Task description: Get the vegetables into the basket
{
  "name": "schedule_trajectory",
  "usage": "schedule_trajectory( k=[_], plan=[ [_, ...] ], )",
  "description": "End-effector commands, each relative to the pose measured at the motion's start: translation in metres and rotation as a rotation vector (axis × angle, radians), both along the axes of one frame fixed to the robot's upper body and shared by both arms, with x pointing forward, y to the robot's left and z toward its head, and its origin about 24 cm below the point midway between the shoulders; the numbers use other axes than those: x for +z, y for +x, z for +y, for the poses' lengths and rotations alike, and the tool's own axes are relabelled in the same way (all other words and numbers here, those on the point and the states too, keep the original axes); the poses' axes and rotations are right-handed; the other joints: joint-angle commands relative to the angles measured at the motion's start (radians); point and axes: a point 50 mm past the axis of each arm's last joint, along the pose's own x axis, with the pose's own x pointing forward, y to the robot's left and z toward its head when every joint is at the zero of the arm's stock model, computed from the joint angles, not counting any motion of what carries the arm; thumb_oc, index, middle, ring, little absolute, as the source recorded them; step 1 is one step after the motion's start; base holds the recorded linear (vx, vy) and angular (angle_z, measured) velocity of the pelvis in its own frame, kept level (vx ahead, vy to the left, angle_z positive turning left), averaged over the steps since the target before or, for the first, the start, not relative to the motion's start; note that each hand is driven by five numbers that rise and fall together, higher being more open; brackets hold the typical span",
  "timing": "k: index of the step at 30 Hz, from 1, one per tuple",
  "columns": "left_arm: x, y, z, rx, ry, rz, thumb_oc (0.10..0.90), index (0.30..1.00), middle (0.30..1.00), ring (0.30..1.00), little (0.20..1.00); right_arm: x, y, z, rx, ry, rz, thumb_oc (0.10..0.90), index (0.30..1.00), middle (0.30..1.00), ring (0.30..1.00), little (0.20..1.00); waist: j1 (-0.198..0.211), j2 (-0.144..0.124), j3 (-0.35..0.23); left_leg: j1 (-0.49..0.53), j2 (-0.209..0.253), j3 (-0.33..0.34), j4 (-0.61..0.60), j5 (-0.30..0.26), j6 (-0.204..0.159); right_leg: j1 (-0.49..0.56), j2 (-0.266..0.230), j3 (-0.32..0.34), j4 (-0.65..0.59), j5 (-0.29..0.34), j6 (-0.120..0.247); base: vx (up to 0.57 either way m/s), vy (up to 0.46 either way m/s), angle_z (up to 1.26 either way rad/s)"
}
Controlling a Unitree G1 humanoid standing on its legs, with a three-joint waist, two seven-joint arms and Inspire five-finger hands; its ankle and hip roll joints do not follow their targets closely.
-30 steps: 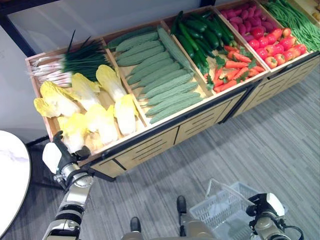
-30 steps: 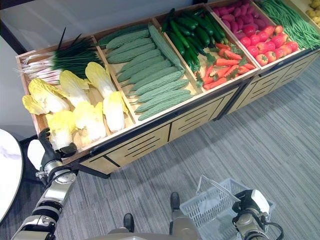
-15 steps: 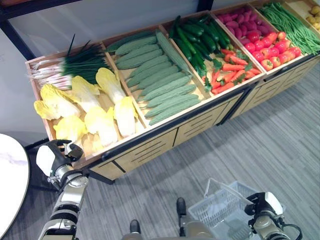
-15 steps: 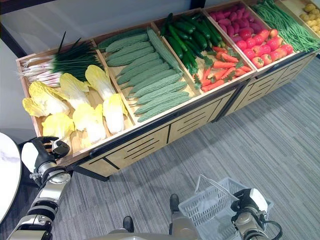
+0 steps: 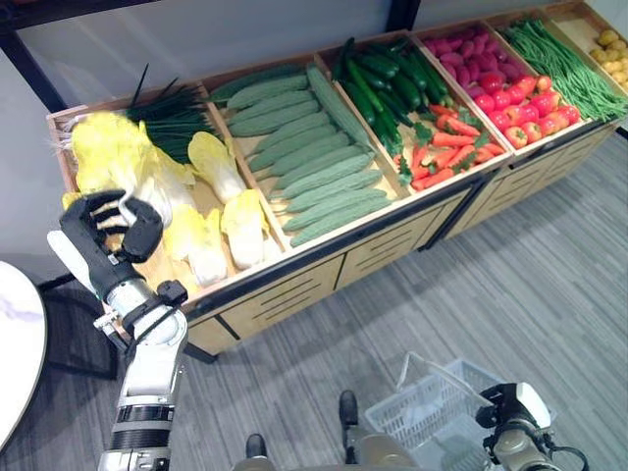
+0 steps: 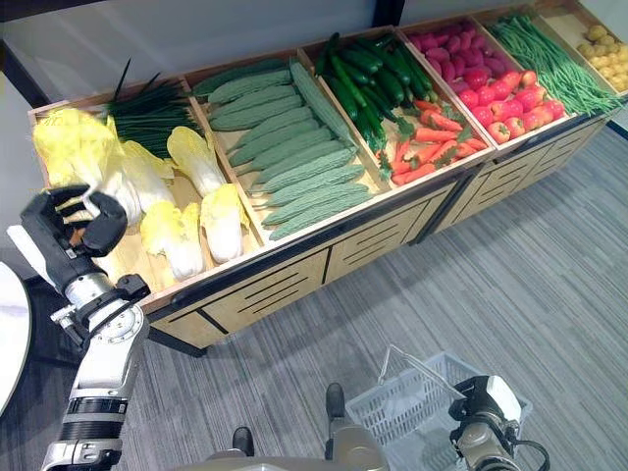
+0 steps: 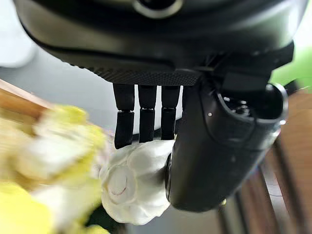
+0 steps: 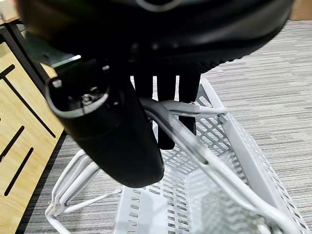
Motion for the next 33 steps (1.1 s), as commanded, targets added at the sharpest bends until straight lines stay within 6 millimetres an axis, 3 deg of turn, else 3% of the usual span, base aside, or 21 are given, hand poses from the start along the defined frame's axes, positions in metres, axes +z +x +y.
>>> schedule_trajectory(
  k=[1, 3, 6, 8, 12, 18, 23, 25, 27, 30, 31, 33],
  plan=[
    [0.032, 0.000, -0.018, -0.519, -0.091, -0.212, 0.400, 0.300, 0.300, 0.300, 0.300, 0.008, 0.001, -0.015, 0.022, -0.034, 0.008, 0.400, 0.300, 0.300, 0.300, 0.300, 0.007, -0.002, -0.056, -0.043, -0.013, -0.063, 0.001, -0.031, 0.012, 0.032, -0.083, -0.031, 0.001, -0.067, 0.093, -0.02, 0.031, 0.03],
    [0.027, -0.001, -0.013, -0.581, -0.169, -0.219, 0.400, 0.300, 0.300, 0.300, 0.300, 0.008, 0.003, -0.015, 0.031, -0.020, 0.009, 0.400, 0.300, 0.300, 0.300, 0.300, 0.007, 0.000, -0.058, -0.041, -0.014, -0.060, 0.001, -0.032, 0.012, 0.032, -0.084, -0.030, 0.001, -0.067, 0.094, 0.00, 0.000, 0.00],
    [0.007, 0.000, -0.025, -0.800, -0.359, -0.186, 0.400, 0.300, 0.300, 0.300, 0.300, 0.008, 0.008, -0.012, 0.069, 0.014, 0.019, 0.400, 0.300, 0.300, 0.300, 0.300, 0.004, 0.003, -0.063, -0.033, -0.018, -0.054, 0.001, -0.034, 0.014, 0.034, -0.086, -0.024, 0.001, -0.065, 0.094, 0.00, 0.000, 0.00],
    [-0.004, -0.002, -0.031, -0.904, -0.392, -0.142, 0.400, 0.300, 0.300, 0.300, 0.300, 0.008, 0.009, -0.010, 0.084, 0.032, 0.019, 0.400, 0.300, 0.300, 0.300, 0.300, 0.003, 0.005, -0.068, -0.027, -0.020, -0.051, 0.001, -0.039, 0.017, 0.035, -0.086, -0.016, 0.001, -0.066, 0.095, 0.03, 0.032, -0.07],
    [-0.014, 0.000, -0.033, -0.883, -0.339, -0.068, 0.400, 0.300, 0.300, 0.300, 0.300, 0.005, 0.006, -0.008, 0.066, 0.046, 0.017, 0.400, 0.300, 0.300, 0.300, 0.300, 0.001, 0.003, -0.072, -0.012, -0.024, -0.045, 0.001, -0.046, 0.023, 0.044, -0.088, -0.010, 0.001, -0.068, 0.096, 0.02, 0.018, -0.05],
    [-0.015, 0.002, -0.027, -0.869, -0.340, -0.062, 0.400, 0.300, 0.300, 0.300, 0.300, 0.002, -0.004, -0.011, 0.020, 0.056, 0.033, 0.400, 0.300, 0.300, 0.300, 0.300, 0.000, 0.002, -0.075, 0.017, -0.037, -0.037, 0.001, -0.058, 0.036, 0.066, -0.096, -0.002, 0.001, -0.075, 0.099, 0.02, 0.033, -0.01],
    [-0.007, 0.007, -0.034, -0.926, -0.311, -0.083, 0.400, 0.300, 0.300, 0.300, 0.300, 0.004, -0.002, -0.013, 0.004, 0.063, 0.021, 0.400, 0.300, 0.300, 0.300, 0.300, -0.005, -0.016, -0.050, -0.022, -0.059, -0.030, 0.110, -0.104, 0.058, 0.051, -0.116, 0.023, 0.045, -0.071, 0.102, -0.03, 0.081, -0.05],
    [0.000, 0.014, -0.044, -0.973, -0.281, -0.088, 0.400, 0.300, 0.300, 0.300, 0.300, 0.002, -0.010, -0.013, -0.017, 0.072, 0.024, 0.400, 0.300, 0.300, 0.300, 0.300, -0.028, -0.029, -0.042, -0.022, -0.076, -0.010, 0.104, -0.109, 0.072, 0.022, -0.127, 0.049, 0.062, -0.035, 0.123, -0.10, 0.190, -0.20],
    [0.007, 0.019, -0.048, -0.983, -0.236, -0.092, 0.400, 0.300, 0.300, 0.300, 0.300, 0.001, -0.010, -0.009, -0.031, 0.083, -0.007, 0.400, 0.300, 0.300, 0.300, 0.300, -0.057, -0.046, -0.021, -0.055, -0.104, 0.043, 0.082, -0.094, 0.087, -0.065, -0.144, 0.108, 0.052, 0.052, 0.159, -0.30, 0.246, -0.46],
    [0.006, 0.022, -0.049, -0.982, -0.228, -0.078, 0.400, 0.300, 0.300, 0.300, 0.300, -0.002, -0.012, -0.005, -0.039, 0.093, -0.001, 0.400, 0.300, 0.300, 0.300, 0.300, -0.058, -0.050, -0.010, -0.072, -0.096, 0.065, 0.088, -0.089, 0.092, -0.082, -0.135, 0.117, 0.071, 0.040, 0.155, -0.19, 0.046, -0.84],
    [0.007, 0.021, -0.048, -0.979, -0.225, -0.074, 0.400, 0.300, 0.300, 0.300, 0.300, -0.004, -0.016, -0.004, -0.060, 0.100, 0.002, 0.400, 0.300, 0.300, 0.300, 0.300, -0.038, -0.039, 0.004, -0.087, -0.072, 0.104, 0.099, -0.083, 0.098, -0.080, -0.141, 0.027, 0.150, -0.013, 0.134, -0.19, 0.024, -0.82],
    [0.008, 0.019, -0.044, -0.968, -0.221, -0.078, 0.400, 0.300, 0.300, 0.300, 0.300, -0.004, -0.016, -0.004, -0.063, 0.097, 0.008, 0.400, 0.300, 0.300, 0.300, 0.300, -0.021, -0.023, 0.010, -0.091, -0.056, 0.143, 0.097, -0.074, 0.098, -0.056, -0.165, -0.084, 0.212, -0.062, 0.116, -0.17, 0.075, -0.72]
  ],
)
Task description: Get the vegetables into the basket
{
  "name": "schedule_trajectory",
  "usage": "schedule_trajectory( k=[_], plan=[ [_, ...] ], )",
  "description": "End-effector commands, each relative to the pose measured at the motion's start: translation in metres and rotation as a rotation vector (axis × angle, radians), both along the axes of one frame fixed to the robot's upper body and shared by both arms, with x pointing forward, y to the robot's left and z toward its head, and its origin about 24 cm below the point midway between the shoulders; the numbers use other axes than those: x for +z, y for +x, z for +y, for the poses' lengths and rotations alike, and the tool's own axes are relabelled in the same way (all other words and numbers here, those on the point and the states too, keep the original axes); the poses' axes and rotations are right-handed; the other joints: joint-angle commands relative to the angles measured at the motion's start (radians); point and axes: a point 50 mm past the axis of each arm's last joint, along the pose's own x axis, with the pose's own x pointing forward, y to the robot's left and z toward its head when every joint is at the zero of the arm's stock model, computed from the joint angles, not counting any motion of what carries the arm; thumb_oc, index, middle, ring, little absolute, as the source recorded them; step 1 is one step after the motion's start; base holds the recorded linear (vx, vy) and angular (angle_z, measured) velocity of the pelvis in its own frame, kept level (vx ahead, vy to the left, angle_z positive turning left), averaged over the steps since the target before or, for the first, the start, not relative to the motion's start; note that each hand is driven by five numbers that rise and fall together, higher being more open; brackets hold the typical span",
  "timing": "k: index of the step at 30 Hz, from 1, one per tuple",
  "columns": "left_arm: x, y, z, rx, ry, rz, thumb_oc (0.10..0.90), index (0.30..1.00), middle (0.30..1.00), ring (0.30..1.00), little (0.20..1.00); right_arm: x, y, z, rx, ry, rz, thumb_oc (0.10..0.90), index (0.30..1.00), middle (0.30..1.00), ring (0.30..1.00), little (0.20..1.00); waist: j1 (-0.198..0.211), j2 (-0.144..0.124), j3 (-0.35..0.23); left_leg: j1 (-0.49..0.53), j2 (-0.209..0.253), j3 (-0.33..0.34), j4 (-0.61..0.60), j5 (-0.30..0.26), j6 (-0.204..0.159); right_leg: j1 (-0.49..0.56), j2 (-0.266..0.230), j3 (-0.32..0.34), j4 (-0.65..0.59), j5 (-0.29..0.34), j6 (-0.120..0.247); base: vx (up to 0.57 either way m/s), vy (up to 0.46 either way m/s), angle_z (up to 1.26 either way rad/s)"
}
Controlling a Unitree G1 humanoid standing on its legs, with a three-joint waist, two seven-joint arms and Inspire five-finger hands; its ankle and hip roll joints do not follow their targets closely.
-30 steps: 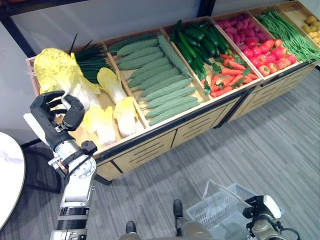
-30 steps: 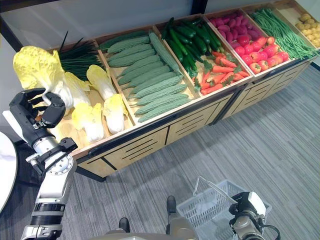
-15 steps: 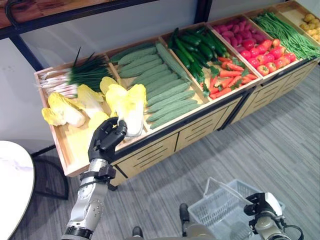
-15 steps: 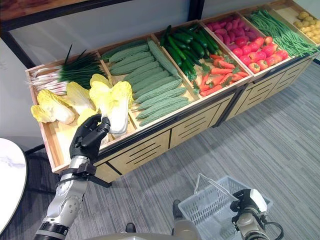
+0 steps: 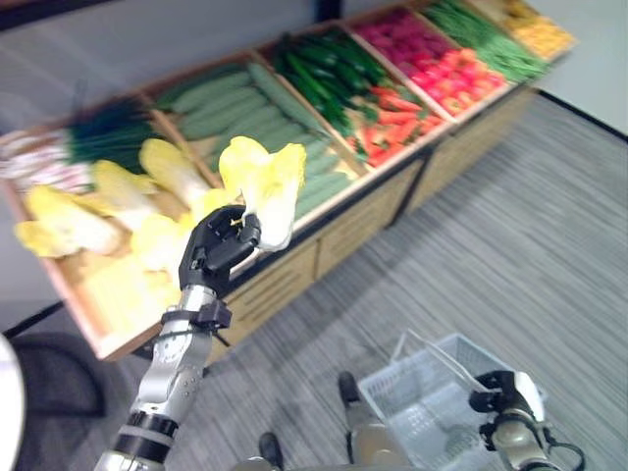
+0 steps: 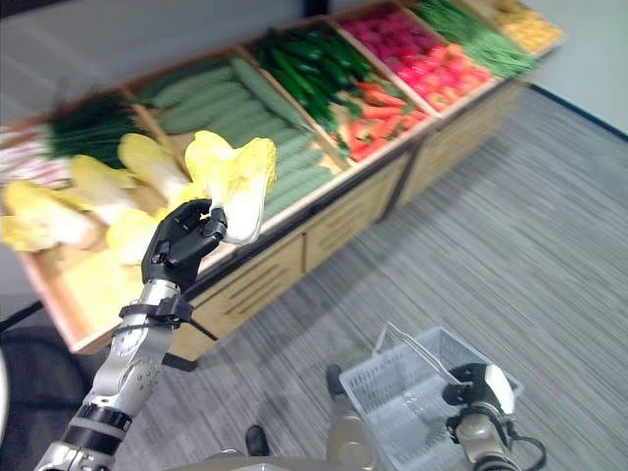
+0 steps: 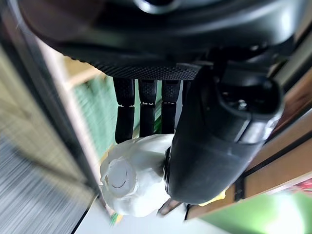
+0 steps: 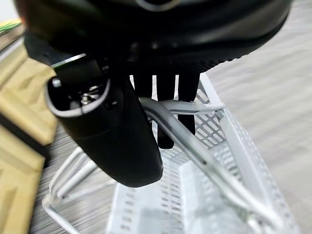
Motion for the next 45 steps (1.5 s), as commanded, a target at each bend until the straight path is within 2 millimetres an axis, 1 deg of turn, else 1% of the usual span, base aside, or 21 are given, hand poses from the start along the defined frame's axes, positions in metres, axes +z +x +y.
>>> schedule_trajectory(
  k=[1, 2, 5, 6, 8, 15, 20, 23, 26, 27, 28, 29, 30, 31, 32, 34, 36, 38, 40, 41, 45],
  plan=[
    [0.062, 0.001, 0.008, 0.006, 0.025, -0.315, 0.400, 0.300, 0.300, 0.300, 0.300, 0.002, -0.018, -0.018, 0.050, -0.064, 0.095, 0.400, 0.300, 0.300, 0.300, 0.300, 0.045, 0.034, 0.002, -0.026, 0.036, -0.042, 0.040, -0.055, -0.028, 0.094, -0.104, -0.111, 0.065, -0.093, 0.022, -0.08, 0.112, -0.96],
    [0.065, -0.002, 0.013, 0.017, 0.040, -0.324, 0.400, 0.300, 0.300, 0.300, 0.300, 0.002, -0.018, -0.019, 0.046, -0.065, 0.102, 0.400, 0.300, 0.300, 0.300, 0.300, 0.060, 0.049, -0.006, -0.020, 0.047, -0.017, 0.030, -0.065, -0.035, 0.119, -0.128, -0.176, 0.127, -0.141, 0.021, -0.05, 0.064, -0.89],
    [0.065, -0.004, 0.016, 0.021, 0.059, -0.324, 0.400, 0.300, 0.300, 0.300, 0.300, 0.001, -0.018, -0.018, 0.056, -0.063, 0.111, 0.400, 0.300, 0.300, 0.300, 0.300, 0.068, 0.042, -0.014, -0.014, 0.050, 0.014, 0.024, -0.059, -0.039, 0.132, -0.131, -0.187, 0.131, -0.144, 0.027, -0.01, -0.011, -0.78],
    [0.064, -0.006, 0.018, 0.023, 0.066, -0.323, 0.400, 0.300, 0.300, 0.300, 0.300, 0.002, -0.016, -0.018, 0.063, -0.065, 0.106, 0.400, 0.300, 0.300, 0.300, 0.300, 0.074, 0.034, -0.023, -0.003, 0.052, 0.044, 0.019, -0.059, -0.047, 0.144, -0.135, -0.222, 0.078, -0.122, 0.036, 0.03, -0.066, -0.54],
    [0.063, -0.008, 0.019, 0.025, 0.078, -0.319, 0.400, 0.300, 0.300, 0.300, 0.300, 0.001, -0.017, -0.017, 0.069, -0.061, 0.115, 0.400, 0.300, 0.300, 0.300, 0.300, 0.072, 0.032, -0.030, 0.009, 0.050, 0.061, 0.016, -0.058, -0.051, 0.159, -0.125, -0.234, 0.038, -0.129, 0.037, 0.05, -0.102, -0.37],
    [0.062, -0.006, 0.012, -0.004, 0.045, -0.322, 0.400, 0.300, 0.300, 0.300, 0.300, 0.002, -0.022, -0.023, 0.052, -0.073, 0.118, 0.400, 0.300, 0.300, 0.300, 0.300, 0.042, 0.048, -0.037, 0.031, 0.078, 0.086, 0.006, -0.032, -0.083, 0.194, -0.076, -0.229, -0.050, -0.147, 0.022, 0.04, -0.140, -0.34],
    [0.062, -0.005, 0.005, -0.039, 0.013, -0.323, 0.400, 0.300, 0.300, 0.300, 0.300, 0.009, -0.026, -0.034, 0.028, -0.107, 0.096, 0.400, 0.300, 0.300, 0.300, 0.300, 0.012, 0.077, -0.040, 0.049, 0.116, 0.097, -0.001, -0.001, -0.114, 0.204, -0.039, -0.214, -0.049, -0.174, 0.002, 0.03, -0.157, -0.08],
    [0.061, -0.001, -0.004, -0.063, -0.017, -0.321, 0.400, 0.300, 0.300, 0.300, 0.300, 0.019, -0.020, -0.043, 0.034, -0.151, 0.054, 0.400, 0.300, 0.300, 0.300, 0.300, -0.007, 0.105, -0.034, 0.047, 0.149, 0.099, 0.001, 0.033, -0.143, 0.204, -0.005, -0.205, -0.043, -0.203, -0.021, 0.00, -0.225, -0.18],
    [0.064, 0.003, -0.010, -0.083, -0.037, -0.331, 0.400, 0.300, 0.300, 0.300, 0.300, 0.027, -0.015, -0.050, 0.034, -0.186, 0.018, 0.400, 0.300, 0.300, 0.300, 0.300, -0.015, 0.117, -0.022, 0.024, 0.188, 0.087, 0.062, 0.039, -0.167, 0.208, 0.021, -0.205, -0.036, -0.227, -0.045, -0.02, -0.255, -0.08],
    [0.063, 0.004, -0.011, -0.087, -0.033, -0.327, 0.400, 0.300, 0.300, 0.300, 0.300, 0.036, 0.001, -0.052, 0.087, -0.215, -0.027, 0.400, 0.300, 0.300, 0.300, 0.300, -0.005, 0.114, -0.005, -0.008, 0.193, 0.030, 0.146, 0.060, -0.162, 0.205, 0.041, -0.184, -0.029, -0.223, -0.072, -0.04, -0.223, -0.08],
    [0.063, 0.004, -0.011, -0.087, -0.033, -0.328, 0.400, 0.300, 0.300, 0.300, 0.300, 0.036, 0.001, -0.052, 0.087, -0.215, -0.027, 0.400, 0.300, 0.300, 0.300, 0.300, -0.005, 0.114, -0.005, -0.010, 0.194, 0.029, 0.148, 0.060, -0.162, 0.204, 0.042, -0.184, -0.029, -0.222, -0.073, -0.03, -0.170, -0.25],
    [0.063, 0.004, -0.014, -0.094, -0.040, -0.330, 0.400, 0.300, 0.300, 0.300, 0.300, 0.046, 0.016, -0.056, 0.110, -0.250, -0.061, 0.400, 0.300, 0.300, 0.300, 0.300, 0.031, 0.116, 0.008, -0.051, 0.133, -0.151, 0.160, 0.060, -0.151, 0.212, 0.049, -0.141, -0.028, -0.228, -0.080, 0.01, -0.028, -0.35],
    [0.063, 0.004, -0.014, -0.094, -0.039, -0.330, 0.400, 0.300, 0.300, 0.300, 0.300, 0.046, 0.016, -0.056, 0.111, -0.250, -0.062, 0.400, 0.300, 0.300, 0.300, 0.300, 0.030, 0.116, 0.005, -0.056, 0.132, -0.152, 0.159, 0.063, -0.150, 0.208, 0.048, -0.141, -0.029, -0.225, -0.080, 0.03, -0.045, -0.65],
    [0.061, 0.003, -0.013, -0.086, -0.043, -0.323, 0.400, 0.300, 0.300, 0.300, 0.300, 0.051, 0.025, -0.056, 0.125, -0.259, -0.094, 0.400, 0.300, 0.300, 0.300, 0.300, 0.043, 0.112, 0.006, -0.072, 0.103, -0.223, 0.139, 0.042, -0.140, 0.210, 0.050, -0.114, -0.031, -0.226, -0.078, 0.07, -0.034, -0.79],
    [0.060, 0.001, -0.010, -0.075, -0.047, -0.325, 0.400, 0.300, 0.300, 0.300, 0.300, 0.055, 0.032, -0.055, 0.141, -0.265, -0.115, 0.400, 0.300, 0.300, 0.300, 0.300, 0.057, 0.108, 0.004, -0.096, 0.095, -0.299, 0.103, 0.039, -0.132, 0.209, 0.055, -0.072, -0.034, -0.224, -0.075, 0.07, -0.033, -0.88],
    [0.060, 0.000, -0.011, -0.076, -0.058, -0.326, 0.400, 0.300, 0.300, 0.300, 0.300, 0.056, 0.035, -0.054, 0.152, -0.269, -0.121, 0.400, 0.300, 0.300, 0.300, 0.300, 0.061, 0.109, 0.000, -0.107, 0.102, -0.312, 0.085, 0.057, -0.132, 0.207, 0.058, -0.061, -0.033, -0.225, -0.075, 0.09, 0.009, -0.88],
    [0.062, -0.001, -0.014, -0.085, -0.064, -0.338, 0.400, 0.300, 0.300, 0.300, 0.300, 0.062, 0.043, -0.052, 0.185, -0.284, -0.154, 0.400, 0.300, 0.300, 0.300, 0.300, 0.077, 0.115, 0.003, -0.156, 0.097, -0.408, 0.024, 0.116, -0.140, 0.220, 0.069, -0.023, -0.035, -0.235, -0.077, 0.17, 0.059, -0.64],
    [0.062, -0.003, -0.014, -0.085, -0.066, -0.343, 0.400, 0.300, 0.300, 0.300, 0.300, 0.064, 0.048, -0.050, 0.217, -0.294, -0.160, 0.400, 0.300, 0.300, 0.300, 0.300, 0.095, 0.124, 0.006, -0.174, 0.083, -0.485, -0.002, 0.138, -0.147, 0.231, 0.078, 0.011, -0.033, -0.244, -0.077, 0.13, 0.081, -0.45],
    [0.061, -0.005, -0.012, -0.082, -0.064, -0.344, 0.400, 0.300, 0.300, 0.300, 0.300, 0.064, 0.049, -0.048, 0.231, -0.289, -0.168, 0.400, 0.300, 0.300, 0.300, 0.300, 0.103, 0.126, 0.008, -0.173, 0.074, -0.503, 0.001, 0.138, -0.151, 0.242, 0.082, 0.043, -0.032, -0.252, -0.077, 0.11, 0.116, -0.84],
    [0.059, -0.006, -0.010, -0.081, -0.063, -0.337, 0.400, 0.300, 0.300, 0.300, 0.300, 0.065, 0.052, -0.045, 0.251, -0.286, -0.176, 0.400, 0.300, 0.300, 0.300, 0.300, 0.106, 0.124, 0.006, -0.163, 0.068, -0.510, 0.007, 0.117, -0.139, 0.245, 0.083, 0.065, -0.030, -0.258, -0.073, 0.10, 0.158, -1.19],
    [0.056, -0.008, -0.011, -0.094, -0.050, -0.324, 0.400, 0.300, 0.300, 0.300, 0.300, 0.060, 0.046, -0.042, 0.250, -0.258, -0.168, 0.400, 0.300, 0.300, 0.300, 0.300, 0.101, 0.115, -0.009, -0.147, 0.058, -0.474, 0.019, 0.100, -0.126, 0.260, 0.058, 0.088, -0.034, -0.262, -0.060, 0.09, 0.177, -0.53]
  ],
)
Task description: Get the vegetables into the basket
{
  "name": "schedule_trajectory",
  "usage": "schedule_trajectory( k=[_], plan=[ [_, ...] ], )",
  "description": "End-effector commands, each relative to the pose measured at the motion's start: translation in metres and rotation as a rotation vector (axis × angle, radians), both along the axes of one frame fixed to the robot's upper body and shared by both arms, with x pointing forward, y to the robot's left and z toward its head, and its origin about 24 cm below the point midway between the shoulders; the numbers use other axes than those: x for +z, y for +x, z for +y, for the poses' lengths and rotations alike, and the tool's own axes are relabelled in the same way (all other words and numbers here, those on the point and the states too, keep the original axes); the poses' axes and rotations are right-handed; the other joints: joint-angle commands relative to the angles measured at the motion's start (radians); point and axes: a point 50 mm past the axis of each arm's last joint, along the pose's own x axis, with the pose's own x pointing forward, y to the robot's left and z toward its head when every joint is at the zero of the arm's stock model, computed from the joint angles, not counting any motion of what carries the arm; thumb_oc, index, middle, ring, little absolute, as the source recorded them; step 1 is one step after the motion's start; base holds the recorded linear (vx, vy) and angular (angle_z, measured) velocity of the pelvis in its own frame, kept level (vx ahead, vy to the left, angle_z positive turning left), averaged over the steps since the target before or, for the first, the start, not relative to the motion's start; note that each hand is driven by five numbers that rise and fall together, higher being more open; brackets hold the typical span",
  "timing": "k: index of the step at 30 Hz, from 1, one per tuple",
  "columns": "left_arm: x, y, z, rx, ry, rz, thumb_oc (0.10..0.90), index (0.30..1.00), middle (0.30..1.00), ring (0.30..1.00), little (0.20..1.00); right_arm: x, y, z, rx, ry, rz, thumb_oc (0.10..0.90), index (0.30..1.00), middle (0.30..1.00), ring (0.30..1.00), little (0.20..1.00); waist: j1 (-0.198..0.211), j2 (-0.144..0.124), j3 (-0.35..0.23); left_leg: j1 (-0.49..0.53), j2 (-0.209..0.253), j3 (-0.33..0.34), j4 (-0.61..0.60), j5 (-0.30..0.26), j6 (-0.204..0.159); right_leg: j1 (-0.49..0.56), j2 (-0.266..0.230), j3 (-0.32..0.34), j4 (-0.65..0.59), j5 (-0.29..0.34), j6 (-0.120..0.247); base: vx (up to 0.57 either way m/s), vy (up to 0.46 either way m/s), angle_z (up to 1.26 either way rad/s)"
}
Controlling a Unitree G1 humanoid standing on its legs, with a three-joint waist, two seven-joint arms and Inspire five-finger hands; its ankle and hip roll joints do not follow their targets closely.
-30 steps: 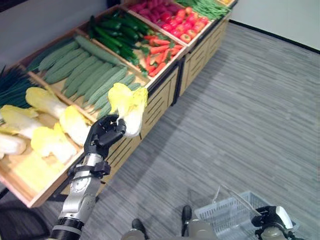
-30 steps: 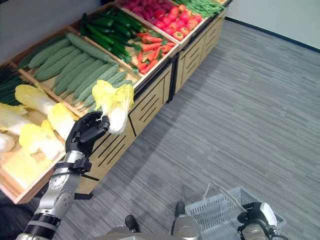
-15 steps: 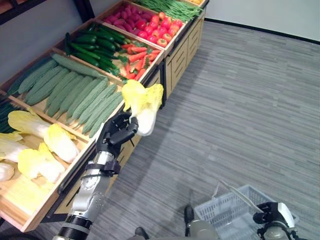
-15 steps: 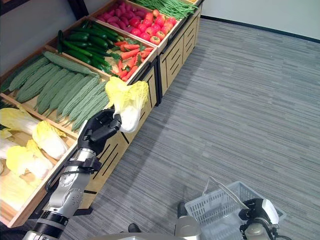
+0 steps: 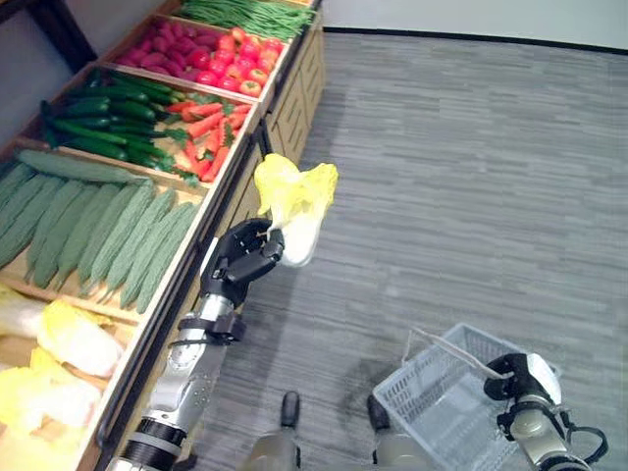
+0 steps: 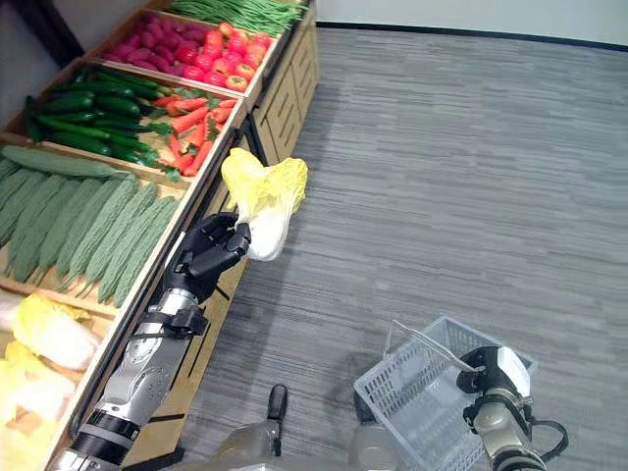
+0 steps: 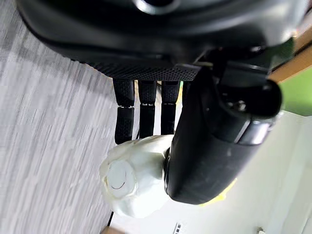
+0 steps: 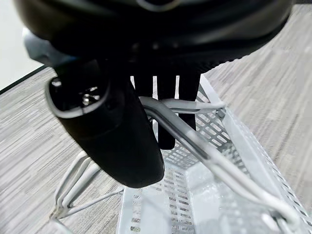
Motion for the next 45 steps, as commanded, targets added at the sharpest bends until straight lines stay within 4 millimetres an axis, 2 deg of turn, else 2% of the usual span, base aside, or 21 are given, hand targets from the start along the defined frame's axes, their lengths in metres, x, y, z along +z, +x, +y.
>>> schedule_trajectory(
  k=[1, 2, 5, 6, 7, 8, 9, 10, 11, 14, 15, 16, 19, 21, 23, 26, 29, 33, 38, 45],
  plan=[
    [0.060, 0.004, -0.002, -0.021, -0.055, -0.323, 0.400, 0.300, 0.300, 0.300, 0.300, 0.021, 0.021, -0.011, 0.047, -0.051, -0.089, 0.400, 0.300, 0.300, 0.300, 0.300, 0.012, -0.013, -0.061, -0.053, 0.055, -0.028, 0.035, 0.040, -0.054, 0.070, 0.050, -0.049, 0.076, -0.123, 0.034, 0.10, 0.252, -0.26],
    [0.060, 0.003, -0.001, -0.029, -0.037, -0.319, 0.400, 0.300, 0.300, 0.300, 0.300, 0.022, 0.023, -0.008, 0.046, -0.042, -0.101, 0.400, 0.300, 0.300, 0.300, 0.300, 0.006, -0.023, -0.068, -0.045, 0.034, -0.001, 0.051, 0.014, -0.031, 0.069, 0.026, -0.023, 0.085, -0.121, 0.051, 0.10, 0.254, -0.21],
    [0.060, 0.003, 0.000, -0.039, -0.020, -0.318, 0.400, 0.300, 0.300, 0.300, 0.300, 0.023, 0.025, -0.011, 0.037, -0.059, -0.094, 0.400, 0.300, 0.300, 0.300, 0.300, 0.011, -0.032, -0.069, -0.043, 0.023, 0.030, 0.065, -0.004, -0.016, 0.048, 0.010, 0.005, 0.091, -0.107, 0.067, 0.00, 0.216, -0.29],
    [0.059, 0.003, 0.003, -0.039, 0.010, -0.308, 0.400, 0.300, 0.300, 0.300, 0.300, 0.031, 0.040, -0.013, 0.041, -0.083, -0.123, 0.400, 0.300, 0.300, 0.300, 0.300, 0.021, -0.039, -0.064, -0.051, 0.022, 0.065, 0.072, -0.014, -0.006, 0.003, 0.003, 0.025, 0.101, -0.086, 0.090, -0.08, 0.208, -0.70],
    [0.058, 0.003, 0.005, -0.048, 0.030, -0.301, 0.400, 0.300, 0.300, 0.300, 0.300, 0.034, 0.044, -0.014, 0.036, -0.091, -0.131, 0.400, 0.300, 0.300, 0.300, 0.300, 0.029, -0.041, -0.065, -0.049, 0.022, 0.077, 0.069, -0.018, 0.001, -0.008, -0.003, 0.021, 0.112, -0.082, 0.094, -0.06, 0.194, -0.81],
    [0.058, 0.004, 0.006, -0.060, 0.050, -0.297, 0.400, 0.300, 0.300, 0.300, 0.300, 0.041, 0.054, -0.015, 0.049, -0.112, -0.152, 0.400, 0.300, 0.300, 0.300, 0.300, 0.039, -0.041, -0.063, -0.044, 0.021, 0.089, 0.064, -0.021, 0.007, -0.026, -0.007, 0.003, 0.140, -0.077, 0.099, 0.00, 0.112, -0.69],
    [0.059, 0.004, 0.007, -0.064, 0.075, -0.298, 0.400, 0.300, 0.300, 0.300, 0.300, 0.049, 0.064, -0.017, 0.063, -0.137, -0.166, 0.400, 0.300, 0.300, 0.300, 0.300, 0.054, -0.041, -0.056, -0.028, 0.025, 0.109, 0.054, -0.028, 0.009, -0.043, -0.021, -0.056, 0.164, -0.070, 0.107, -0.01, 0.073, -0.60],
    [0.059, 0.004, 0.007, -0.063, 0.075, -0.298, 0.400, 0.300, 0.300, 0.300, 0.300, 0.049, 0.064, -0.017, 0.063, -0.137, -0.166, 0.400, 0.300, 0.300, 0.300, 0.300, 0.055, -0.041, -0.058, -0.032, 0.026, 0.110, 0.053, -0.025, 0.009, -0.047, -0.019, -0.054, 0.163, -0.066, 0.106, -0.03, 0.032, -0.67],
    [0.060, 0.005, 0.009, -0.082, 0.111, -0.294, 0.400, 0.300, 0.300, 0.300, 0.300, 0.064, 0.083, -0.016, 0.121, -0.190, -0.192, 0.400, 0.300, 0.300, 0.300, 0.300, 0.069, -0.043, -0.049, -0.012, 0.032, 0.142, 0.035, -0.022, 0.002, -0.070, -0.041, -0.162, 0.162, -0.028, 0.109, -0.02, -0.006, -0.95],
    [0.059, 0.008, 0.000, -0.159, 0.152, -0.285, 0.400, 0.300, 0.300, 0.300, 0.300, 0.089, 0.110, -0.013, 0.195, -0.236, -0.256, 0.400, 0.300, 0.300, 0.300, 0.300, 0.063, -0.048, -0.061, 0.030, 0.043, 0.149, 0.004, -0.013, -0.007, -0.047, -0.036, -0.159, 0.096, 0.002, 0.098, 0.08, -0.008, -0.47],
    [0.058, 0.008, -0.004, -0.182, 0.166, -0.278, 0.400, 0.300, 0.300, 0.300, 0.300, 0.100, 0.120, -0.008, 0.232, -0.249, -0.296, 0.400, 0.300, 0.300, 0.300, 0.300, 0.062, -0.048, -0.068, 0.038, 0.044, 0.153, -0.007, -0.011, -0.010, -0.034, -0.038, -0.165, 0.069, 0.006, 0.096, 0.09, -0.025, -0.08],
    [0.060, 0.010, -0.008, -0.209, 0.197, -0.283, 0.400, 0.300, 0.300, 0.300, 0.300, 0.119, 0.136, 0.006, 0.305, -0.261, -0.381, 0.400, 0.300, 0.300, 0.300, 0.300, 0.058, -0.047, -0.083, 0.048, 0.046, 0.156, -0.028, -0.004, -0.018, -0.010, -0.036, -0.172, 0.020, 0.009, 0.094, 0.08, -0.037, -0.11],
    [0.060, 0.012, -0.020, -0.290, 0.265, -0.286, 0.400, 0.300, 0.300, 0.300, 0.300, 0.149, 0.160, 0.033, 0.420, -0.251, -0.525, 0.400, 0.300, 0.300, 0.300, 0.300, 0.052, -0.043, -0.107, 0.058, 0.057, 0.155, -0.045, 0.002, -0.032, 0.029, -0.031, -0.184, -0.036, 0.010, 0.095, 0.07, -0.055, -0.10],
    [0.059, 0.014, -0.025, -0.330, 0.322, -0.284, 0.400, 0.300, 0.300, 0.300, 0.300, 0.159, 0.165, 0.043, 0.456, -0.237, -0.572, 0.400, 0.300, 0.300, 0.300, 0.300, 0.048, -0.039, -0.113, 0.069, 0.059, 0.151, -0.045, -0.001, -0.035, 0.046, -0.029, -0.185, -0.039, 0.005, 0.093, 0.07, -0.050, -0.02],
    [0.065, 0.016, -0.035, -0.398, 0.462, -0.329, 0.400, 0.300, 0.300, 0.300, 0.300, 0.173, 0.177, 0.063, 0.501, -0.196, -0.666, 0.400, 0.300, 0.300, 0.300, 0.300, 0.040, -0.028, -0.127, 0.080, 0.064, 0.150, -0.045, -0.008, -0.040, 0.057, -0.024, -0.177, -0.039, -0.005, 0.092, 0.05, -0.042, 0.00],
    [0.071, 0.022, -0.047, -0.470, 0.628, -0.377, 0.400, 0.300, 0.300, 0.300, 0.300, 0.185, 0.189, 0.084, 0.542, -0.162, -0.728, 0.400, 0.300, 0.300, 0.300, 0.300, 0.037, -0.016, -0.141, 0.081, 0.070, 0.161, -0.045, -0.010, -0.046, 0.057, -0.020, -0.174, -0.039, -0.009, 0.097, 0.00, 0.000, 0.00],
    [0.066, 0.027, -0.054, -0.486, 0.667, -0.369, 0.400, 0.300, 0.300, 0.300, 0.300, 0.194, 0.197, 0.097, 0.561, -0.142, -0.761, 0.400, 0.300, 0.300, 0.300, 0.300, 0.035, -0.012, -0.146, 0.082, 0.072, 0.162, -0.045, -0.011, -0.047, 0.057, -0.019, -0.169, -0.039, -0.007, 0.098, 0.00, -0.001, -0.02],
    [0.056, 0.033, -0.063, -0.499, 0.767, -0.357, 0.400, 0.300, 0.300, 0.300, 0.300, 0.215, 0.208, 0.130, 0.595, -0.053, -0.882, 0.400, 0.300, 0.300, 0.300, 0.300, 0.031, -0.004, -0.154, 0.088, 0.071, 0.166, -0.045, -0.016, -0.047, 0.060, -0.020, -0.163, -0.039, -0.006, 0.103, 0.01, 0.019, -0.06],
    [0.039, 0.038, -0.067, -0.487, 0.865, -0.320, 0.400, 0.300, 0.300, 0.300, 0.300, 0.226, 0.208, 0.157, 0.595, 0.126, -0.997, 0.400, 0.300, 0.300, 0.300, 0.300, 0.028, -0.004, -0.159, 0.092, 0.069, 0.169, -0.045, -0.020, -0.043, 0.062, -0.022, -0.157, -0.039, -0.004, 0.104, 0.00, 0.004, -0.01],
    [0.024, 0.043, -0.067, -0.433, 0.969, -0.293, 0.400, 0.300, 0.300, 0.300, 0.300, 0.244, 0.197, 0.184, 0.669, 0.267, -1.118, 0.400, 0.300, 0.300, 0.300, 0.300, 0.022, -0.010, -0.162, 0.095, 0.067, 0.178, -0.045, -0.024, -0.040, 0.058, -0.025, -0.148, -0.039, -0.001, 0.108, 0.00, 0.001, -0.01]
  ],
)
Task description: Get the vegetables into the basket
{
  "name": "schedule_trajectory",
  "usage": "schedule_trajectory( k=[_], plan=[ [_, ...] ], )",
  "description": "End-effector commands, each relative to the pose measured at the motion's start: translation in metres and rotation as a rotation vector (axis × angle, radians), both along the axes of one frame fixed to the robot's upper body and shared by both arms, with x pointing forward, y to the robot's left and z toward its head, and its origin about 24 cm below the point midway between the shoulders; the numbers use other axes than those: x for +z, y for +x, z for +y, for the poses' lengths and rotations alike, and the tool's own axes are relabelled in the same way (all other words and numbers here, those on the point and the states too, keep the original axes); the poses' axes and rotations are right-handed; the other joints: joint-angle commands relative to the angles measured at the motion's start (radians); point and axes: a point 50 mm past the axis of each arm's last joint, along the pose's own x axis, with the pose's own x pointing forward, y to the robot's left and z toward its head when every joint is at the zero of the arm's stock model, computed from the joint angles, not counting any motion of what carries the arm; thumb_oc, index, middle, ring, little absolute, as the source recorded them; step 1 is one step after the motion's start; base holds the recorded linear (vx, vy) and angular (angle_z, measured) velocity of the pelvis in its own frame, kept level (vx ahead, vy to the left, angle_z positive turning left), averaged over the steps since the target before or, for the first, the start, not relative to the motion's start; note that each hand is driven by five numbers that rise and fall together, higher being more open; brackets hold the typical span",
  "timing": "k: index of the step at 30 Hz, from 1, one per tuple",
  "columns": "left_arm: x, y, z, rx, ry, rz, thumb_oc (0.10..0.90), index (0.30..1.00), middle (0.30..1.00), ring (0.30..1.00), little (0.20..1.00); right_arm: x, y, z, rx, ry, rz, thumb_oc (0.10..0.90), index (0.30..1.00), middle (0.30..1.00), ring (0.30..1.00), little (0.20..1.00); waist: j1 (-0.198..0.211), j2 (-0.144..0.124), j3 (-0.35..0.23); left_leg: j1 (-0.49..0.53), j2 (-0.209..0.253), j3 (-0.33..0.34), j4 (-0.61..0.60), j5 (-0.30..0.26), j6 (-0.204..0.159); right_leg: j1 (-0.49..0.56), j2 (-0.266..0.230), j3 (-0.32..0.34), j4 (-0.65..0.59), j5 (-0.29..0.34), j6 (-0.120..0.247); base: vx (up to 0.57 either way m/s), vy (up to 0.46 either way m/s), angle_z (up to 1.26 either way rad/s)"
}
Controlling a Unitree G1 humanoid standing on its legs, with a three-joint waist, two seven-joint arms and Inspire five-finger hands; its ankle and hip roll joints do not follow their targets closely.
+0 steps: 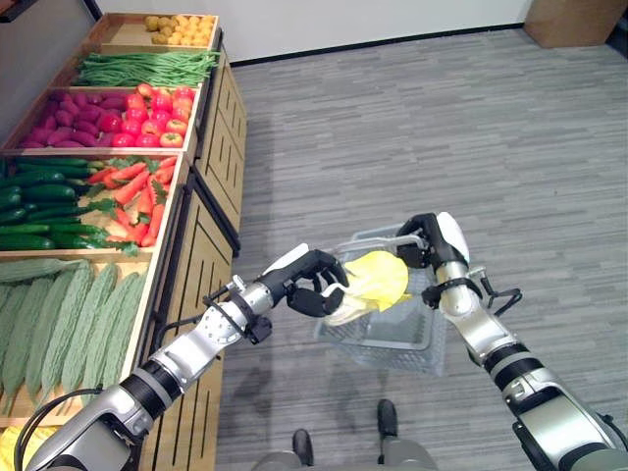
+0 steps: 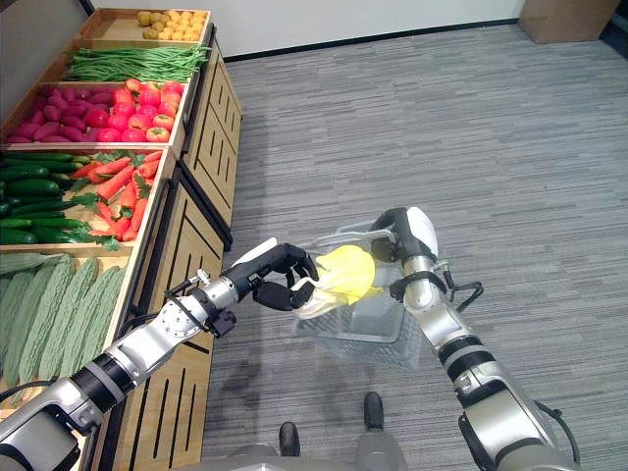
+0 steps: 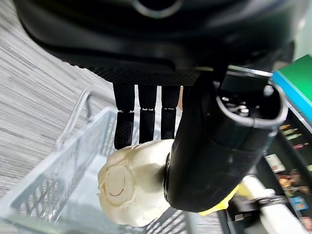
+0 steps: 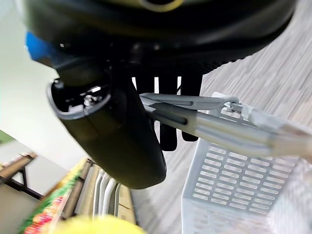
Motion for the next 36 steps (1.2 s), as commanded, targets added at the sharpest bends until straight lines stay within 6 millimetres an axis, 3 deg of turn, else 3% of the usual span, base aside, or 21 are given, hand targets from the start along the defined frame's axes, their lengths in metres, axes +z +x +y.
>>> schedule_trajectory(
  k=[1, 6, 11, 12, 13, 14, 18, 25, 32, 36],
  plan=[
    [0.031, 0.016, -0.008, -0.015, -0.008, -0.185, 0.400, 0.300, 0.300, 0.300, 0.300, 0.099, 0.019, 0.049, 0.166, 0.202, -0.441, 0.400, 0.300, 0.300, 0.300, 0.300, 0.000, -0.077, -0.111, -0.058, 0.041, -0.067, 0.000, -0.012, -0.056, 0.059, -0.058, 0.029, 0.000, -0.102, 0.111, 0.01, 0.006, -0.05],
    [0.023, 0.019, -0.006, 0.060, 0.029, -0.217, 0.400, 0.300, 0.300, 0.300, 0.300, 0.106, 0.007, 0.060, 0.218, 0.314, -0.496, 0.400, 0.300, 0.300, 0.300, 0.300, -0.004, -0.082, -0.114, -0.055, 0.040, -0.062, 0.000, -0.014, -0.054, 0.058, -0.060, 0.030, 0.000, -0.101, 0.115, 0.00, 0.002, -0.01],
    [0.014, 0.024, 0.008, 0.197, 0.058, -0.245, 0.400, 0.300, 0.300, 0.300, 0.300, 0.106, -0.007, 0.068, 0.295, 0.388, -0.512, 0.400, 0.300, 0.300, 0.300, 0.300, -0.005, -0.089, -0.115, -0.054, 0.044, -0.059, 0.000, -0.014, -0.054, 0.056, -0.061, 0.032, 0.000, -0.099, 0.115, 0.00, -0.007, -0.04],
    [0.010, 0.025, 0.017, 0.267, 0.071, -0.256, 0.735, 0.769, 0.769, 0.769, 0.769, 0.106, -0.012, 0.068, 0.308, 0.397, -0.524, 0.400, 0.300, 0.300, 0.300, 0.300, -0.004, -0.090, -0.115, -0.054, 0.045, -0.057, 0.000, -0.014, -0.056, 0.057, -0.061, 0.030, 0.000, -0.098, 0.115, 0.00, -0.020, -0.06],
    [0.008, 0.025, 0.022, 0.314, 0.070, -0.262, 0.735, 0.769, 0.769, 0.769, 0.769, 0.106, -0.015, 0.069, 0.320, 0.406, -0.528, 0.400, 0.300, 0.300, 0.300, 0.300, -0.003, -0.092, -0.114, -0.054, 0.046, -0.055, 0.000, -0.013, -0.057, 0.057, -0.060, 0.029, 0.000, -0.098, 0.115, 0.00, -0.021, -0.05],
    [0.006, 0.025, 0.024, 0.334, 0.074, -0.262, 0.900, 1.000, 1.000, 1.000, 1.000, 0.106, -0.017, 0.069, 0.322, 0.409, -0.530, 0.400, 0.300, 0.300, 0.300, 0.300, -0.003, -0.092, -0.115, -0.054, 0.046, -0.055, 0.000, -0.013, -0.057, 0.057, -0.060, 0.029, 0.000, -0.099, 0.115, 0.00, 0.000, 0.00],
    [-0.009, 0.021, 0.039, 0.486, 0.057, -0.236, 0.900, 1.000, 1.000, 1.000, 1.000, 0.102, -0.026, 0.069, 0.350, 0.445, -0.527, 0.400, 0.300, 0.300, 0.300, 0.300, -0.006, -0.096, -0.115, -0.050, 0.051, -0.050, 0.000, -0.013, -0.061, 0.056, -0.057, 0.032, 0.000, -0.099, 0.113, 0.00, 0.000, 0.00],
    [-0.008, 0.013, 0.038, 0.479, -0.002, -0.232, 0.900, 1.000, 1.000, 1.000, 1.000, 0.092, -0.028, 0.059, 0.309, 0.424, -0.501, 0.400, 0.300, 0.300, 0.300, 0.300, -0.003, -0.098, -0.119, -0.046, 0.053, -0.053, 0.000, -0.014, -0.062, 0.066, -0.055, 0.022, 0.000, -0.103, 0.111, 0.00, 0.000, 0.00],
    [0.008, -0.006, 0.028, 0.405, -0.210, -0.217, 0.900, 1.000, 1.000, 1.000, 1.000, 0.075, -0.027, 0.033, 0.173, 0.373, -0.462, 0.400, 0.300, 0.300, 0.300, 0.300, 0.005, -0.096, -0.121, -0.047, 0.051, -0.067, 0.000, -0.015, -0.060, 0.072, -0.057, 0.015, 0.000, -0.108, 0.109, 0.00, -0.001, 0.02],
    [0.009, -0.027, 0.028, 0.302, -0.356, -0.098, 0.900, 1.000, 1.000, 1.000, 1.000, 0.062, -0.026, 0.006, 0.038, 0.325, -0.431, 0.400, 0.300, 0.300, 0.300, 0.300, 0.017, -0.090, -0.118, -0.046, 0.048, -0.078, 0.000, -0.014, -0.056, 0.077, -0.060, 0.006, 0.000, -0.110, 0.107, 0.02, -0.002, 0.10]
  ],
)
